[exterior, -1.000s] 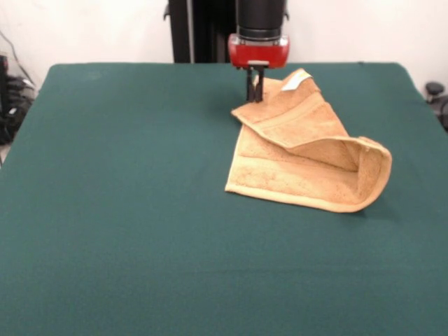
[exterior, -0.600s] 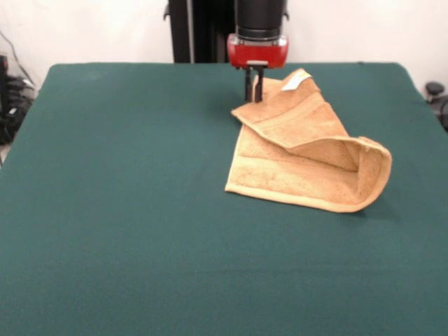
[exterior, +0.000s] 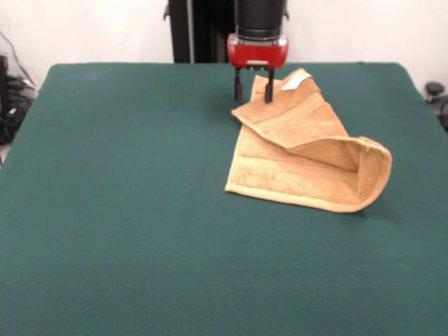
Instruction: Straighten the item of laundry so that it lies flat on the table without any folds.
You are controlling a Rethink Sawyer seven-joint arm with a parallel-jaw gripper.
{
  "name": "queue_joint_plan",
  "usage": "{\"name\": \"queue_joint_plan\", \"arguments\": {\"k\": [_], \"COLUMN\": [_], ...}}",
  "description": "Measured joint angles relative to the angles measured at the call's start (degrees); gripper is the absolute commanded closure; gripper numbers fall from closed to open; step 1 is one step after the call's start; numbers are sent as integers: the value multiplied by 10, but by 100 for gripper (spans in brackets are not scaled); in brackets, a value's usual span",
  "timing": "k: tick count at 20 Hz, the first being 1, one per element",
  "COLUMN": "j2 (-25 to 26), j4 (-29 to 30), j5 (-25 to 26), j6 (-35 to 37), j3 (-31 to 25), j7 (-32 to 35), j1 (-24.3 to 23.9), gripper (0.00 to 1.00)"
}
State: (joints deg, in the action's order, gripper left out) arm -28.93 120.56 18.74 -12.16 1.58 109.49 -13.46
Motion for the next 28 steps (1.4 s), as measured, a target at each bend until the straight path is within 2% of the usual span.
{"name": "queue_joint_plan", "arguments": {"k": [14, 23, 28], "j2": [-4, 34, 36], "j4": [0, -4, -1], "j5": [0, 0, 0], "j6": [0, -9, -25], "j3": [0, 0, 1], "j7": [0, 0, 0], "j1": [0, -2, -3], "gripper": [0, 0, 0]}}
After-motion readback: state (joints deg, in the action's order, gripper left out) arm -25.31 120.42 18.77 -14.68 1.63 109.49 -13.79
